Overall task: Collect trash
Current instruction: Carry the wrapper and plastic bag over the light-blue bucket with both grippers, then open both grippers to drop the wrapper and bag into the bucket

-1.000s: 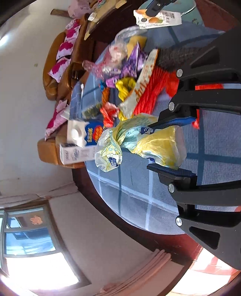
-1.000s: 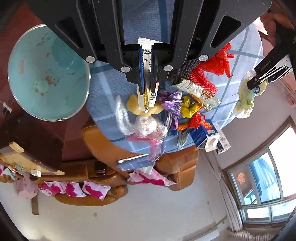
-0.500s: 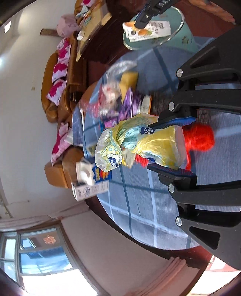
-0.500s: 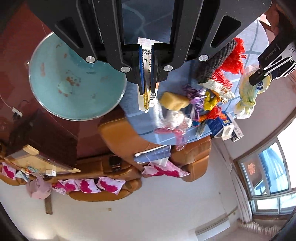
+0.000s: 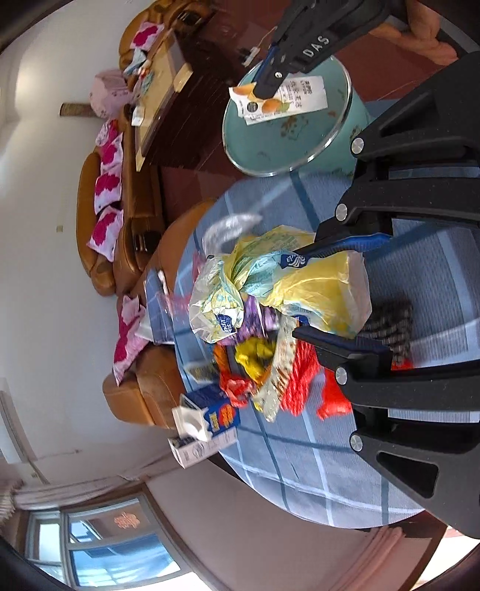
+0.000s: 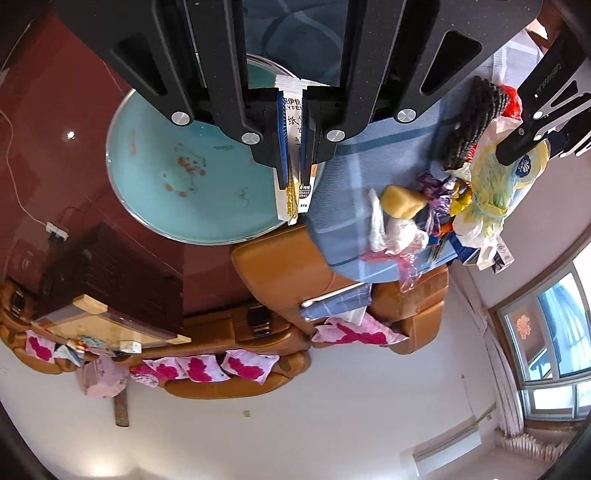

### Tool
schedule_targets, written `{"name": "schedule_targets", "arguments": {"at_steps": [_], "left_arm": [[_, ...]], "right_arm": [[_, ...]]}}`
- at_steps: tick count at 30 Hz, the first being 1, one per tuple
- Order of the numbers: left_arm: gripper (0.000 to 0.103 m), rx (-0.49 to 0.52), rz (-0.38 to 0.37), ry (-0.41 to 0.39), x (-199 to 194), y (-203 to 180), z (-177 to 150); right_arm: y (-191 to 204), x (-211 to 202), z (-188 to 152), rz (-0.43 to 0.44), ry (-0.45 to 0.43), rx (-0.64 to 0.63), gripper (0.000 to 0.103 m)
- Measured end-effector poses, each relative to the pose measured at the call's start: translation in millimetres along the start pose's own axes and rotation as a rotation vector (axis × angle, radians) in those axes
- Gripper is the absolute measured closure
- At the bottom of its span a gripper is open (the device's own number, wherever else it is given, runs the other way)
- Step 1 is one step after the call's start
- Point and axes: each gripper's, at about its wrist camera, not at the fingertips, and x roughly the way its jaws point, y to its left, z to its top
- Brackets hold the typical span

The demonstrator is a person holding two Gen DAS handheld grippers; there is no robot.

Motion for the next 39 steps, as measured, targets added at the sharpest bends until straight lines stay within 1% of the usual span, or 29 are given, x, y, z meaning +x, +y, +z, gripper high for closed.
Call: {"name": "schedule_targets", "arguments": {"at_steps": [12, 19, 28, 35, 39], "left_arm": [[0.066, 0.066, -0.038, -0.009, -4.0, -39.7, 8.8], [0.066, 0.097, -0.067, -0.008, 0.4, -57.1, 13.9], [0.066, 0.156, -0.126, 0.007, 13.9, -93.3, 19.5], [0.066, 0.189, -0.176, 0.035, 28.9, -118.3, 19.8], [0.066, 0.211, -0.185, 0.045, 35.3, -129.5, 16.8]], "right_arm": [[-31.0, -6.2, 1.7, -0.035, -0.020, 0.061, 0.096], [-51.4, -9.9, 3.6, -0.088, -0.039, 0.095, 0.096], [-78.9, -3.4, 4.5, -0.159, -0.032, 0.131, 0.096], [-92.1, 6.5, -1.5, -0.185, -0.001, 0.153, 0.096], [-95.6, 13.0, -1.9, -0.191, 0.020, 0.159, 0.096]]}}
